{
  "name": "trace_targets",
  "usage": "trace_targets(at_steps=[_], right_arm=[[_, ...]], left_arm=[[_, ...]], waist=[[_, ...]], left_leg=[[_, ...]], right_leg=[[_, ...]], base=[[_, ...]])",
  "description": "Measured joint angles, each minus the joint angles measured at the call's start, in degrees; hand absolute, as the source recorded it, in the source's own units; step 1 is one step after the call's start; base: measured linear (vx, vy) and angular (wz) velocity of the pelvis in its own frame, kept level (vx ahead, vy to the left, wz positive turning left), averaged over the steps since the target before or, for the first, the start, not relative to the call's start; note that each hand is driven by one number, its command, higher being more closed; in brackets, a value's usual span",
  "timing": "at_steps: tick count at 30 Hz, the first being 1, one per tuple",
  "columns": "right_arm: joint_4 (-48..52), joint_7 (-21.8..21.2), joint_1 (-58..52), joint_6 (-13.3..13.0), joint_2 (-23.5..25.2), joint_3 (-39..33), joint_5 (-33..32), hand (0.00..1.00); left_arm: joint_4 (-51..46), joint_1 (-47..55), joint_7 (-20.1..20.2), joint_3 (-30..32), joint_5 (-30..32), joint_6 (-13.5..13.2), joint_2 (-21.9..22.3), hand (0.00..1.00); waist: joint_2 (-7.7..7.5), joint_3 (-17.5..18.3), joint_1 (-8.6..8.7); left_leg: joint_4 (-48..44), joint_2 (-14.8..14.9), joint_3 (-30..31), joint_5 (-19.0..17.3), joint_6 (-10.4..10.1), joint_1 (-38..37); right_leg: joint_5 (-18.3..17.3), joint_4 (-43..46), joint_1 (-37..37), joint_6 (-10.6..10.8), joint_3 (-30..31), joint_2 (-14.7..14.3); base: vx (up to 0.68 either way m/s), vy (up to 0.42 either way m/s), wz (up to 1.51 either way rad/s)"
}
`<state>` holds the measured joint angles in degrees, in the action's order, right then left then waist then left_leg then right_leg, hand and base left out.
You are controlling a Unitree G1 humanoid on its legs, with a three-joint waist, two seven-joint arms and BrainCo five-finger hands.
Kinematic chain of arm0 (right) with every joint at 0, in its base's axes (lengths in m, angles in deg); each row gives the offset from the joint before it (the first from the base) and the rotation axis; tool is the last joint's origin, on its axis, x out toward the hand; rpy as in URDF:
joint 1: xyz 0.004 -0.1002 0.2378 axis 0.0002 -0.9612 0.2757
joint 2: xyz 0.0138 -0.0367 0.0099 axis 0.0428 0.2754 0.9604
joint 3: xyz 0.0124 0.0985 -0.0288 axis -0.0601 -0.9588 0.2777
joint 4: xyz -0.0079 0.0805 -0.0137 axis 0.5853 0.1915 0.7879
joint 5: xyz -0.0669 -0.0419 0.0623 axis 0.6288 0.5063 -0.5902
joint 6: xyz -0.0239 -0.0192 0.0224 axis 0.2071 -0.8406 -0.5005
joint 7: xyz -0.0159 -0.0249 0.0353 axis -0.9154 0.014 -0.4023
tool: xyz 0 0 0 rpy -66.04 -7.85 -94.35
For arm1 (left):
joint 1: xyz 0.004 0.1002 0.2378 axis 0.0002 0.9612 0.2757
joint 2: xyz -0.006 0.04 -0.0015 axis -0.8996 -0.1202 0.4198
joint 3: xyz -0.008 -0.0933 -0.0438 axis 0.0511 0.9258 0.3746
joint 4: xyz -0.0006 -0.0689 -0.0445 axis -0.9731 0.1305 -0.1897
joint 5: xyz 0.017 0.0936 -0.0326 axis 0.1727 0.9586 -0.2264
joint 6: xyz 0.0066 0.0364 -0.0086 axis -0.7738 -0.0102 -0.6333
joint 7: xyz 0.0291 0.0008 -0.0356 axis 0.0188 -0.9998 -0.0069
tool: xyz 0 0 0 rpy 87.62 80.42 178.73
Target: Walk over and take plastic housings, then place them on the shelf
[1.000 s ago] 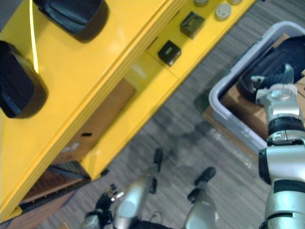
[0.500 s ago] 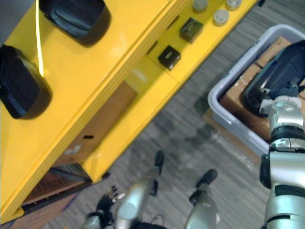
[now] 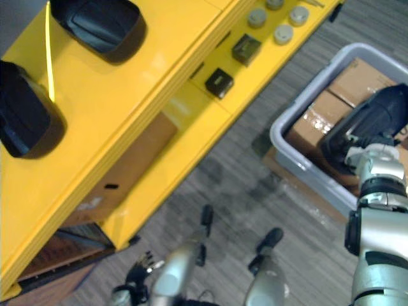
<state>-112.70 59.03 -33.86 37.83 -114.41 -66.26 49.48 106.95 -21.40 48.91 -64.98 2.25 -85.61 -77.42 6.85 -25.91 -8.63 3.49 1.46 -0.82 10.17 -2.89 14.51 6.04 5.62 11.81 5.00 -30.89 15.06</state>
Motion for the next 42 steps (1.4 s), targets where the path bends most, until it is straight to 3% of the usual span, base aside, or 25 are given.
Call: trace_targets(at_steps=[2,4,8,11,19,24,28,33,35,42], right_arm=[[-0.9,0.2,0.0,-1.0,0.1,0.1,0.0,0.0],[-1.7,2.2,0.0,-4.3,0.7,0.2,0.0,0.0],[-0.9,12.0,-1.4,-11.5,2.4,3.0,2.4,0.0],[5.1,19.0,-1.4,-14.9,2.3,3.9,5.2,0.0],[15.1,28.0,0.5,-23.7,2.2,5.4,8.9,0.0],[18.9,30.8,0.8,-27.3,2.2,5.4,8.9,0.0],[21.0,31.6,0.8,-26.9,2.2,5.4,8.9,0.0],[20.5,28.8,0.4,-20.1,2.1,5.2,7.7,0.0],[17.7,26.4,0.2,-17.1,1.9,4.9,6.0,0.0],[14.2,15.4,-3.6,-13.4,1.5,5.0,4.3,0.0]], left_arm=[[-0.1,0.0,-0.1,0.0,0.0,0.6,0.0,0.0],[-0.3,0.0,-0.1,0.0,0.0,0.8,0.0,0.0],[-0.3,0.0,-0.8,-0.2,0.0,0.6,-0.1,0.0],[-0.9,0.0,-1.3,-0.3,-0.1,0.4,-0.1,0.0],[-1.1,0.1,-1.3,-0.3,0.0,0.5,-0.4,0.0],[-1.2,0.1,-1.2,0.0,0.0,0.5,-0.4,0.0],[-1.9,0.2,-1.3,0.1,0.1,0.6,-0.6,0.0],[-2.3,0.2,-1.3,1.8,0.2,0.8,-0.6,0.0],[-2.4,0.2,-1.3,1.9,0.2,0.8,-0.7,0.0],[-2.5,0.3,-1.2,2.4,0.6,0.8,-0.7,0.0]], waist=[[-0.01,0.0,0.01],[-0.03,0.0,-0.01],[-0.11,-0.1,0.25],[-0.2,-0.1,0.6],[-0.67,-0.4,1.39],[-1.0,-0.6,1.57],[-1.51,-0.9,1.72],[-2.39,-1.5,2.27],[-2.45,-1.5,2.68],[-2.48,-1.5,3.27]], left_leg=[[0.2,0.1,-0.2,0.1,0.0,-0.2],[0.7,0.1,-0.7,0.4,0.0,-0.6],[1.0,0.4,-1.2,0.7,0.2,-0.6],[1.1,0.4,-1.5,0.7,0.2,-0.5],[1.1,0.9,-2.4,0.7,0.2,-0.5],[1.1,1.0,-2.6,0.7,0.1,-0.6],[1.1,1.0,-2.7,0.7,0.1,-0.6],[1.1,1.0,-2.7,0.7,0.1,-1.0],[1.1,0.9,-2.7,0.7,0.1,-1.0],[1.1,1.0,-2.8,0.7,0.1,-1.1]], right_leg=[[0.0,0.0,0.0,0.0,0.2,0.0],[0.0,0.0,0.1,0.1,0.8,-0.1],[0.4,-0.5,0.4,0.7,1.2,-0.1],[1.0,-1.2,0.5,0.8,1.4,-0.3],[2.0,-2.5,0.5,0.4,2.2,-1.1],[2.0,-2.7,0.5,0.4,2.4,-1.3],[2.0,-2.8,0.5,0.4,2.4,-1.3],[2.1,-2.8,0.2,0.4,2.5,-1.2],[2.1,-2.8,0.2,0.4,2.5,-1.2],[2.1,-2.8,0.1,0.4,2.7,-1.3]], base=[[-0.04,-0.049,-0.06],[-0.04,-0.049,-0.1],[-0.01,-0.055,-0.06],[0.01,-0.059,-0.04],[0.01,-0.057,-0.06],[0.0,-0.053,-0.03],[0.01,-0.046,-0.01],[0.02,-0.044,0.0],[0.02,-0.042,0.0],[0.01,-0.05,-0.02]])
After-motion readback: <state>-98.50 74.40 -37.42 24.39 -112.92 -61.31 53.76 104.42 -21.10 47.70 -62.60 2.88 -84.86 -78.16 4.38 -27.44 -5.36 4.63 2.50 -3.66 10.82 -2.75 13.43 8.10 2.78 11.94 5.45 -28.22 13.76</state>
